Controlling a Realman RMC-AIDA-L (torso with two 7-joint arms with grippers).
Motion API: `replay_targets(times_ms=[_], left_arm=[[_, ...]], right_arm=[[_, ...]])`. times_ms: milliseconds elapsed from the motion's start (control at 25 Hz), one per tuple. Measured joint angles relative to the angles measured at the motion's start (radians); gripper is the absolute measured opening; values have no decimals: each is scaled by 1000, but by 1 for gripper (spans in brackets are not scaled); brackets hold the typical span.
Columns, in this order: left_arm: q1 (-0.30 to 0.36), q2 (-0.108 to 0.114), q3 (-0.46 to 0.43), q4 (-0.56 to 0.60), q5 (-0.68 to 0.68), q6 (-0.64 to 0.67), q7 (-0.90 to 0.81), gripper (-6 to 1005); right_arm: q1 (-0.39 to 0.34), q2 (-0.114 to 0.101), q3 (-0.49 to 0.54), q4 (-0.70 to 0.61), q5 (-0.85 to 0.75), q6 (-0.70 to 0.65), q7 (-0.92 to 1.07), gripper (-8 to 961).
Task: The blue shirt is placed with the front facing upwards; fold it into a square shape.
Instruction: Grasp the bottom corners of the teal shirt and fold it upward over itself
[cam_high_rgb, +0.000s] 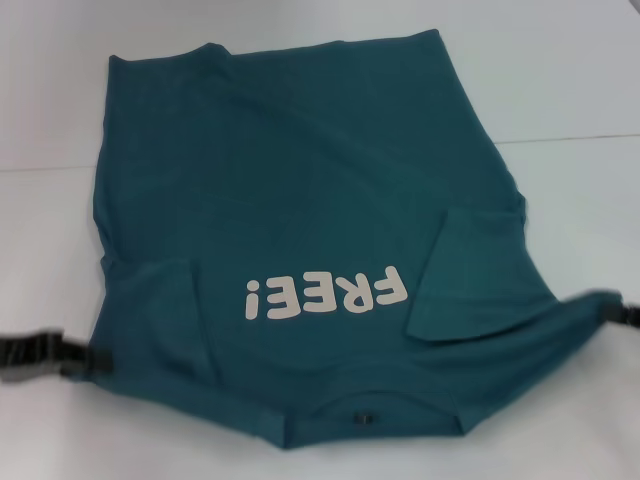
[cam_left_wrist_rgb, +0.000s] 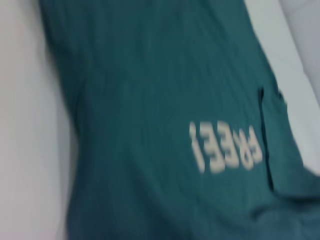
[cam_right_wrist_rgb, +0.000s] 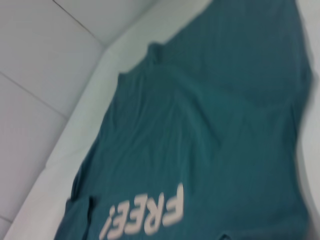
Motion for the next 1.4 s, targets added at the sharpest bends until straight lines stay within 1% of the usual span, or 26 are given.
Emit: replay_targets(times_ms=[80, 240, 480, 560, 600, 640, 760, 920, 1200, 1400], left_arm=[[-24, 5, 2, -24, -24, -51, 1, 27], [-66, 12, 7, -63, -59, -137, 9, 27], [-111, 21, 8, -97, -156, -283, 25, 27], [-119, 25, 9, -108, -181, -325, 31, 27], [-122, 27, 9, -114, -197, -344, 34, 27], [-125, 29, 9, -118, -211, -360, 39, 27], [-135, 32, 9, -137, -260, -407, 59, 27], [-160, 31, 12, -178, -304, -475, 89, 27], [-212, 17, 14, -219, -349, -572, 124, 26], [-228, 7, 14, -231, -390, -631, 140, 26]], right_arm=[[28, 9, -2, 1, 18, 30, -9, 80], [88, 34, -2, 1, 27, 114, -34, 85], [172, 59, -8, 16, 96, 274, -100, 93], [197, 62, -8, 27, 118, 332, -123, 95], [220, 62, -8, 45, 143, 386, -149, 97], [220, 62, -8, 45, 143, 386, -149, 98], [252, 64, -10, 68, 179, 456, -195, 102], [301, 73, -12, 98, 196, 545, -248, 107], [370, 89, -20, 116, 203, 680, -291, 116], [400, 91, -25, 117, 206, 741, -298, 123]])
